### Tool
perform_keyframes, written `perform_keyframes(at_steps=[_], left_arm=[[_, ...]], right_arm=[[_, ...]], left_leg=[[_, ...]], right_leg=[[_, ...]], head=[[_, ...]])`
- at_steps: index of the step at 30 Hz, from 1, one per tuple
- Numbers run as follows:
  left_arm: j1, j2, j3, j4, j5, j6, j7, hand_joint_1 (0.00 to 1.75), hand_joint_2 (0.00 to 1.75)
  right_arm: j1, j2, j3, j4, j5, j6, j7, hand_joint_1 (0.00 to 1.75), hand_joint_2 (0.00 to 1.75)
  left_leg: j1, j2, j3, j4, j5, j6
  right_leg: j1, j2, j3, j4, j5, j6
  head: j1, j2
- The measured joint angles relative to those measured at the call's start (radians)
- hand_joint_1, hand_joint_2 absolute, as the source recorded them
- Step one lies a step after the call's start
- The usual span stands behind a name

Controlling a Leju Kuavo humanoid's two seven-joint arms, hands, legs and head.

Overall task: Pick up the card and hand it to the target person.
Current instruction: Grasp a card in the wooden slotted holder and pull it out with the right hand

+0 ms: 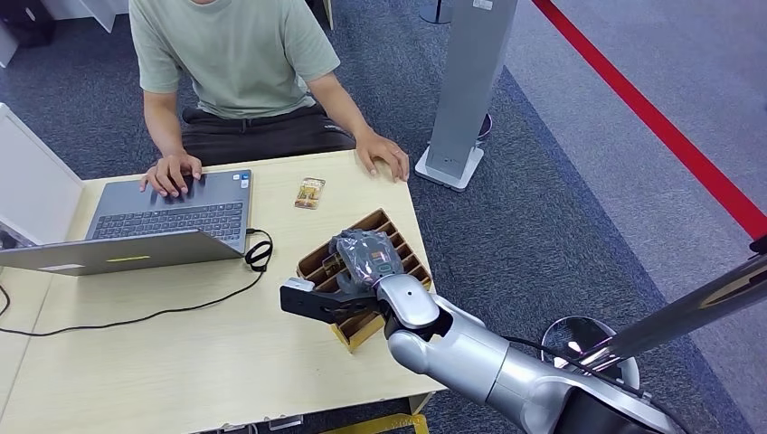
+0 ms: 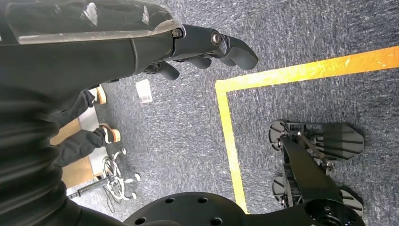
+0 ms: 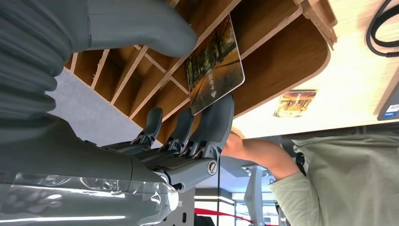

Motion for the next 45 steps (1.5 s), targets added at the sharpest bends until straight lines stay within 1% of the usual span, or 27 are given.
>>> perform_keyframes(at_steps=[3,4,8,13,17,19,39,45], left_arm=[[0.000,0.000,0.000,0.000,-0.001,0.000,0.000,0.00,1.75],[0.000,0.000,0.000,0.000,-0.001,0.000,0.000,0.00,1.75],[0.000,0.000,0.000,0.000,-0.002,0.000,0.000,0.00,1.75],[0.000,0.000,0.000,0.000,-0.002,0.000,0.000,0.00,1.75],[0.000,0.000,0.000,0.000,-0.002,0.000,0.000,0.00,1.75],[0.000,0.000,0.000,0.000,-0.002,0.000,0.000,0.00,1.75],[0.000,0.000,0.000,0.000,0.003,0.008,-0.006,0.00,1.75],[0.000,0.000,0.000,0.000,-0.003,0.007,-0.010,0.00,1.75]], right_arm=[[0.000,0.000,0.000,0.001,-0.002,-0.001,0.000,0.94,1.75],[0.000,0.000,0.000,0.001,-0.003,-0.001,0.000,0.98,1.75],[0.000,0.000,0.000,0.002,-0.006,-0.002,-0.001,1.26,1.75],[0.000,0.000,0.000,0.004,-0.009,-0.003,-0.001,1.44,1.75],[-0.001,0.000,0.000,0.005,-0.009,-0.004,-0.001,1.69,1.75],[-0.001,0.000,-0.001,0.005,-0.009,-0.004,-0.001,1.75,1.75],[-0.003,0.000,0.000,0.002,0.006,-0.006,-0.003,1.75,1.75],[-0.038,-0.002,0.000,-0.037,0.026,-0.007,-0.007,1.75,1.75]], left_leg=[[0.000,0.000,0.000,0.000,0.000,0.000],[0.000,0.000,0.000,0.000,0.000,0.000],[0.000,0.000,0.000,0.000,0.000,0.000],[0.000,0.000,0.000,0.000,0.000,0.000],[0.000,0.000,0.000,0.000,0.000,0.000],[0.000,0.000,0.000,0.000,0.000,0.000],[0.000,0.000,0.000,0.000,0.000,0.000],[0.000,0.000,0.000,0.000,0.000,0.000]], right_leg=[[0.000,0.000,0.000,0.000,0.000,0.000],[0.000,0.000,0.000,0.000,0.000,0.000],[0.000,0.000,0.000,0.000,0.000,0.000],[0.000,0.000,0.000,0.000,0.000,0.000],[0.000,0.000,0.000,0.000,0.000,0.000],[0.000,0.000,0.000,0.000,0.000,0.000],[0.000,0.000,0.000,0.000,0.000,0.000],[0.000,0.000,0.000,0.000,0.000,0.000]], head=[[0.000,0.000],[0.000,0.000],[0.000,0.000],[0.000,0.000],[0.000,0.000],[0.000,0.000],[0.000,0.000],[0.000,0.000]])
